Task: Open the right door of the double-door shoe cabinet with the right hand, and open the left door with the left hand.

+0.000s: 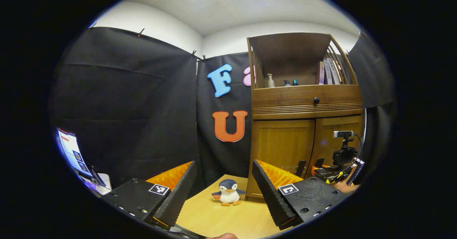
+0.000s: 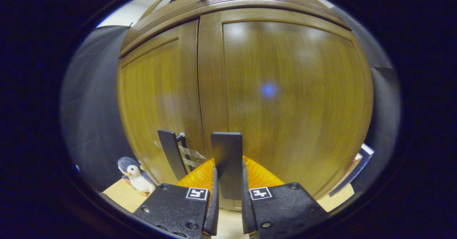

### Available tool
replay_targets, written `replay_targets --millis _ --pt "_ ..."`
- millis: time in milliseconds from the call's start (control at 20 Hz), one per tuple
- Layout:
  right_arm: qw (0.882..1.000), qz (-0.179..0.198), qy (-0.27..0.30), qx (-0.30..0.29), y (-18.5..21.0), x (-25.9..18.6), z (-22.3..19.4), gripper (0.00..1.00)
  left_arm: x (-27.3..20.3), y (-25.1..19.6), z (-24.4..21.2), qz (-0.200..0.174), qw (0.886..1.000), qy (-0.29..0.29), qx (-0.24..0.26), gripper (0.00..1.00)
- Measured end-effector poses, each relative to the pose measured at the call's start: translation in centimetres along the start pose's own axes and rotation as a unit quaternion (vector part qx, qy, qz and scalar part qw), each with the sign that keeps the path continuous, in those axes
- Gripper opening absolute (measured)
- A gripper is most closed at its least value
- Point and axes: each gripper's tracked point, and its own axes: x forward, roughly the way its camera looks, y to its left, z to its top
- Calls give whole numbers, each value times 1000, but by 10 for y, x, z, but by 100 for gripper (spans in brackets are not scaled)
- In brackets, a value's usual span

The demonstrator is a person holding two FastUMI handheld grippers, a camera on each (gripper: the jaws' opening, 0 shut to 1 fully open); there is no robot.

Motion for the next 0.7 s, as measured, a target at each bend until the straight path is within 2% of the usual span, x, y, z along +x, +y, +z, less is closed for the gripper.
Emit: replay_targets --millis 550,700 --pt "997 74 -32 -14 2 -50 -13 27 -10 -49 -7 -20 1000 6 -3 95" --pt "996 77 -39 -20 -2 -66 -16 27 -4 -67 -15 -42 999 17 -6 95"
